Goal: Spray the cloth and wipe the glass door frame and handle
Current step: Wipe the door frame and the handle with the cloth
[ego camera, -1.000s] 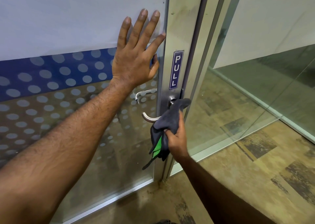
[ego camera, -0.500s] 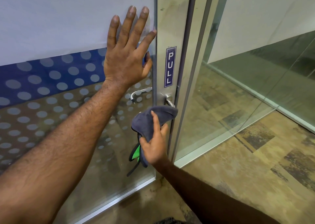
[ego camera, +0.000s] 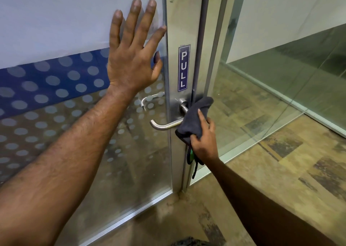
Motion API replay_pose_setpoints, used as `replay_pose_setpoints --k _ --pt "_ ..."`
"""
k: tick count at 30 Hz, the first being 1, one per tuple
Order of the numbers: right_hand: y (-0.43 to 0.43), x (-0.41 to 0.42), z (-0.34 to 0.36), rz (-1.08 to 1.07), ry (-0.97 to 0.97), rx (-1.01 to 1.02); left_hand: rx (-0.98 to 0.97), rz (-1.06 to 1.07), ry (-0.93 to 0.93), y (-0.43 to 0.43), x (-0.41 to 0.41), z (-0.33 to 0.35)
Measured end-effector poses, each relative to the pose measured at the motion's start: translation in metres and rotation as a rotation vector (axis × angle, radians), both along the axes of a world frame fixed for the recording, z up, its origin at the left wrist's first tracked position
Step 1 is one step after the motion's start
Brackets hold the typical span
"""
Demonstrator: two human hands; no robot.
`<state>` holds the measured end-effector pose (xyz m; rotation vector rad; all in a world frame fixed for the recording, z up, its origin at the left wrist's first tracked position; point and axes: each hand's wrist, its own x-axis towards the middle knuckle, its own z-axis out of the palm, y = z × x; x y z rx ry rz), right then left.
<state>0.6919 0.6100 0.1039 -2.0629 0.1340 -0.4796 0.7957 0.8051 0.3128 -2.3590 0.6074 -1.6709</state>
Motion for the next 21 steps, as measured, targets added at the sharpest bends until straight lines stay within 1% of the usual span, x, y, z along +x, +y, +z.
replay_pose_setpoints --k 4,6,9,11,13,15,18,19,21 --pt "-0.003 0.022 0.019 0.046 0.061 0.448 0.001 0.012 0.011 -0.001 0.0 0.001" --pt "0.009 0.021 0.024 0.053 0.072 0.614 0.006 0.019 0.012 0.0 0.0 0.0" --pt "0.038 0.009 0.026 0.078 0.081 0.737 -0.002 0.015 0.001 -0.001 -0.001 -0.001" --pt "0.058 0.0 0.026 0.067 0.027 0.765 -0.001 0.017 -0.003 -0.001 -0.001 0.0" --pt "0.077 -0.008 0.025 0.038 -0.032 0.667 0.008 0.025 -0.015 -0.002 0.0 0.001" --pt "0.092 -0.015 0.023 0.016 -0.027 0.465 0.003 0.023 -0.007 -0.002 0.0 0.0" --pt "0.107 -0.022 0.017 0.122 0.097 0.19 -0.005 0.023 0.009 -0.001 0.0 -0.001" --pt "0.109 -0.024 0.013 0.168 0.101 0.107 -0.004 0.027 0.008 -0.001 0.0 -0.001" --pt "0.107 -0.025 0.009 0.206 0.074 0.01 -0.007 0.028 0.008 -0.003 0.0 -0.001"
